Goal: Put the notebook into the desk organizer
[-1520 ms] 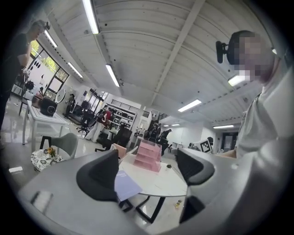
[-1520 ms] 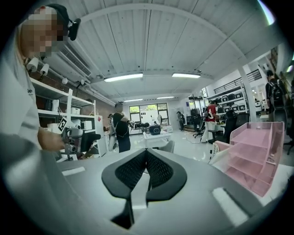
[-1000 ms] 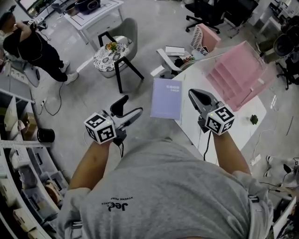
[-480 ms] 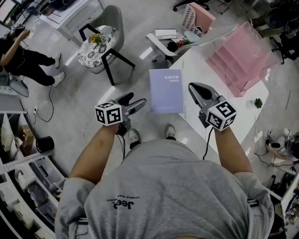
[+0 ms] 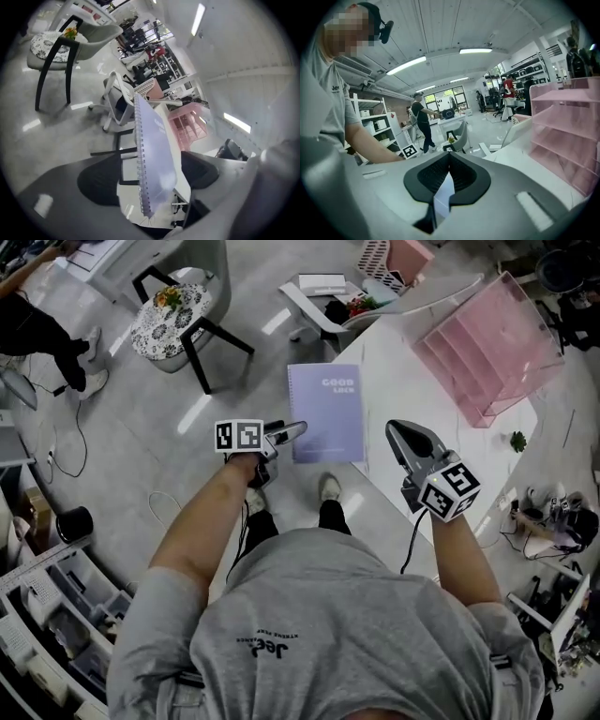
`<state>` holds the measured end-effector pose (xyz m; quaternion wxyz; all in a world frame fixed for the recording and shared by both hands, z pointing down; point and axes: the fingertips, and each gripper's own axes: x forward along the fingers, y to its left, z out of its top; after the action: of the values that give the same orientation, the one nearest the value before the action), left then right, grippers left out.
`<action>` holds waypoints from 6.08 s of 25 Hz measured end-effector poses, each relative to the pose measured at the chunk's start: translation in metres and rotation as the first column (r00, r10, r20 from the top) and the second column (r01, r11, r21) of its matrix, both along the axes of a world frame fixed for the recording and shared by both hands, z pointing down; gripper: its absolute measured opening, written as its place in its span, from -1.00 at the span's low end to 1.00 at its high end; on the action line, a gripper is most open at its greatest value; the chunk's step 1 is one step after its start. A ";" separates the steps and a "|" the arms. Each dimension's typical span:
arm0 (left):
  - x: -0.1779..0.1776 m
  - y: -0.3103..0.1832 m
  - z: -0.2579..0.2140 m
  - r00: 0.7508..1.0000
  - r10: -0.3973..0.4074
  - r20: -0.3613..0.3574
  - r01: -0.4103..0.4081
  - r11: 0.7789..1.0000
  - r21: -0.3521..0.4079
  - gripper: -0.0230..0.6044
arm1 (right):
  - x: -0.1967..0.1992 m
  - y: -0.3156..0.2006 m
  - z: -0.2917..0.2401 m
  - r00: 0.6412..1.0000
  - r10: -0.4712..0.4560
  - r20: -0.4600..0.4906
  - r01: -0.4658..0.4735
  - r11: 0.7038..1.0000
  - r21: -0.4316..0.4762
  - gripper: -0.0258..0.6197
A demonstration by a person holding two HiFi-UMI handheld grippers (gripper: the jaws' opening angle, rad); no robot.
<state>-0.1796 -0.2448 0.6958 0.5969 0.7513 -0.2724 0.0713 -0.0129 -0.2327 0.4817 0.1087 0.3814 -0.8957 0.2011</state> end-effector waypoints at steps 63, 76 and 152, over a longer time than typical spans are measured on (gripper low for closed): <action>0.285 -0.069 -0.038 0.661 0.703 0.262 -0.737 0.675 0.049 -0.64 | 0.243 0.068 0.026 0.919 0.385 0.082 -0.384 0.923 -0.031 -0.91; 0.299 -0.078 -0.066 0.663 0.744 0.083 -0.748 0.663 0.027 -0.64 | 0.242 0.072 0.033 0.917 0.385 0.109 -0.381 0.923 -0.057 -0.91; 0.373 -0.167 -0.085 0.586 0.289 0.757 -0.810 0.238 0.536 0.94 | 0.348 -0.015 0.037 0.840 0.537 0.075 -0.540 0.841 0.036 -0.91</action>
<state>0.1929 -0.4120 0.6109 -0.0268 0.9335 -0.1163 0.3381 0.3354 -0.2476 0.5189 0.0094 0.6141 -0.7607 0.2101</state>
